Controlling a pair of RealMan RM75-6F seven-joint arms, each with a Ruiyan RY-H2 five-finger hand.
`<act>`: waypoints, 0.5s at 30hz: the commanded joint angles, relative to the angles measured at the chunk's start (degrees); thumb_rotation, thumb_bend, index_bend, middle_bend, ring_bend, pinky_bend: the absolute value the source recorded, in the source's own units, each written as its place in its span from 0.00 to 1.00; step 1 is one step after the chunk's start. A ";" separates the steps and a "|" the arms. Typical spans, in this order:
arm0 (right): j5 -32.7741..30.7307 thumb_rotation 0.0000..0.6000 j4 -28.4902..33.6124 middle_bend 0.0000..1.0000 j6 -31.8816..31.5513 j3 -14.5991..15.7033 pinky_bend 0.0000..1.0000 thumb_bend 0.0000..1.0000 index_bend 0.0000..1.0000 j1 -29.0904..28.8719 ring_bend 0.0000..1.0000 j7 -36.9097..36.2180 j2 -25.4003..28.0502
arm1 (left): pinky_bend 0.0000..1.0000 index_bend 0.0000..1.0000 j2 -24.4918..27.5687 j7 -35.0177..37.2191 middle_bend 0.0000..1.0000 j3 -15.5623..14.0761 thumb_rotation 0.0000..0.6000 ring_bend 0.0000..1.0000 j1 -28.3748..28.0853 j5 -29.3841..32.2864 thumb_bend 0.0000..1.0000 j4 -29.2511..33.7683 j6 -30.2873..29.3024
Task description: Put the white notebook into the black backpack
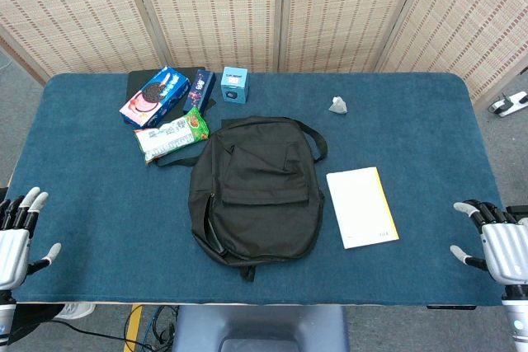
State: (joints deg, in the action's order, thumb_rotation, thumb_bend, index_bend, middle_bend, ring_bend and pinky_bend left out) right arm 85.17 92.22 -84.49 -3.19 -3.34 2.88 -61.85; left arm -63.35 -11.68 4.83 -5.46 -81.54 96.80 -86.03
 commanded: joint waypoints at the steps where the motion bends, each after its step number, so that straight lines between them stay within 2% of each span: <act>1: -0.24 1.00 0.02 0.26 0.05 -0.07 0.34 0.06 0.27 0.04 0.21 -0.02 0.09 | 0.03 0.04 -0.08 -0.18 0.05 0.02 1.00 0.05 -0.19 0.13 0.26 0.04 0.30; 15: 1.13 1.00 -1.08 0.28 -0.43 -0.19 0.34 0.06 0.27 -0.31 0.21 -1.30 -0.04 | 0.03 0.04 -0.18 -0.53 0.05 0.12 1.00 0.05 -0.53 -0.43 0.26 0.28 0.09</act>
State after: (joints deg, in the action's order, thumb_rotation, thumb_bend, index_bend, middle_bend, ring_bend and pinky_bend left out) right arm 86.28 91.20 -84.98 -3.40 -3.60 1.62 -61.87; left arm -63.53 -12.21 4.95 -6.00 -81.97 97.07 -85.94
